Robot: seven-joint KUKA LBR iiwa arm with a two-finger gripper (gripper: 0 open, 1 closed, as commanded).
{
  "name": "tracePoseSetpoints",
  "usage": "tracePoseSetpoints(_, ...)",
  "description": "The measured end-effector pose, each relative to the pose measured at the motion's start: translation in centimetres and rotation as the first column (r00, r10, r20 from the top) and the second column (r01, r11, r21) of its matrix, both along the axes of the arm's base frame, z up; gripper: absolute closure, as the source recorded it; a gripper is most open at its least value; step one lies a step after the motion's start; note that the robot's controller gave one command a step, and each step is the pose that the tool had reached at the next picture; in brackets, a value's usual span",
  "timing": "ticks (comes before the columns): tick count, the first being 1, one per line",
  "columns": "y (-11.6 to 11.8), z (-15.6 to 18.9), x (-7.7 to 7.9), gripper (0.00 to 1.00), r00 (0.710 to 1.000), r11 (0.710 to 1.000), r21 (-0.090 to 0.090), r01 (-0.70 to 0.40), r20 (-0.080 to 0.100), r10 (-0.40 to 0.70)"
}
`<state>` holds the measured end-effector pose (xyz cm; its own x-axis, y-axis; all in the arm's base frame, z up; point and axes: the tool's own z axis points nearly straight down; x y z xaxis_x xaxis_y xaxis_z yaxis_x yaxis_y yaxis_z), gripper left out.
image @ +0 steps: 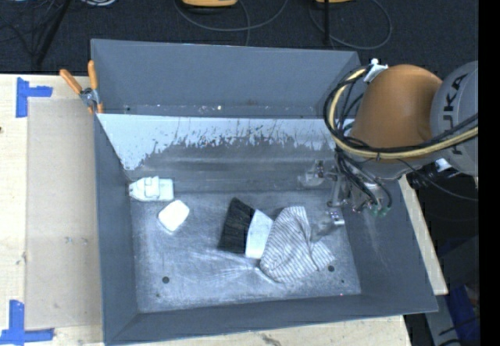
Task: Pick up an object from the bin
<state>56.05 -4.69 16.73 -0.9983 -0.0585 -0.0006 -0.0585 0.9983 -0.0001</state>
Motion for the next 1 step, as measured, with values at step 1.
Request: tracePoseSetpoints(1,-2.28,-1.82,-2.60,0.00,0.998,0.998,0.001,0.063,-0.001,-0.063)
